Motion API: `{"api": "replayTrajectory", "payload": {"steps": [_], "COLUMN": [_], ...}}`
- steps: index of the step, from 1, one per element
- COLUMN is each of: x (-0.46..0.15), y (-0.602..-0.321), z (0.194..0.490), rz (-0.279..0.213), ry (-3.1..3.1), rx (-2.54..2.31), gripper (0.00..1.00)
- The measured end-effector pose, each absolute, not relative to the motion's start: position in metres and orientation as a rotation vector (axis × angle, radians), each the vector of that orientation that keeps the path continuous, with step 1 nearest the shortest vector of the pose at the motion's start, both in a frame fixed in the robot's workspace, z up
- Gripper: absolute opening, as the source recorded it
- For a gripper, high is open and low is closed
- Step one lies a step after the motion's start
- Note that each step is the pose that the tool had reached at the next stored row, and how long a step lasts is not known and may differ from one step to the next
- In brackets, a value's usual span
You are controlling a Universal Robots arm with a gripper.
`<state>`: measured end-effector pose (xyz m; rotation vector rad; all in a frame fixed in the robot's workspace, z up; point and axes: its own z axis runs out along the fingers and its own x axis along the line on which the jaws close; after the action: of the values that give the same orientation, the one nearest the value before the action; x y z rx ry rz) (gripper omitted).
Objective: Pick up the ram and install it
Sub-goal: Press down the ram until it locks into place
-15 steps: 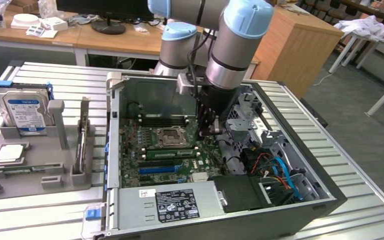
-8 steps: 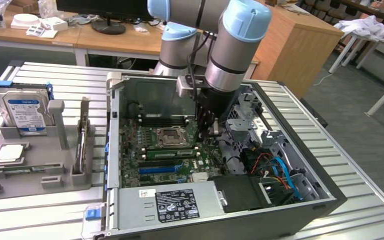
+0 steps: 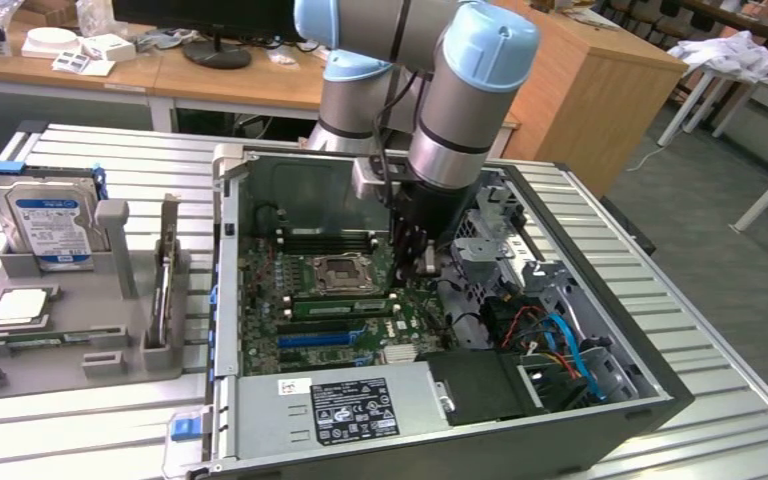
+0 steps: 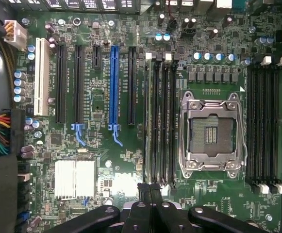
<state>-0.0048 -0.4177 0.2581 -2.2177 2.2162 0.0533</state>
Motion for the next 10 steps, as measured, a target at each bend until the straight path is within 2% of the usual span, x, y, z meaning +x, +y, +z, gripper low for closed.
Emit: {"api": "replayTrajectory", "payload": {"steps": [10], "x": [-0.0043], "y": [-0.4177], "z": [0.2558], "rz": [0.053], "ry": [2.216], "rx": [-2.218], "gripper": [0.11]}}
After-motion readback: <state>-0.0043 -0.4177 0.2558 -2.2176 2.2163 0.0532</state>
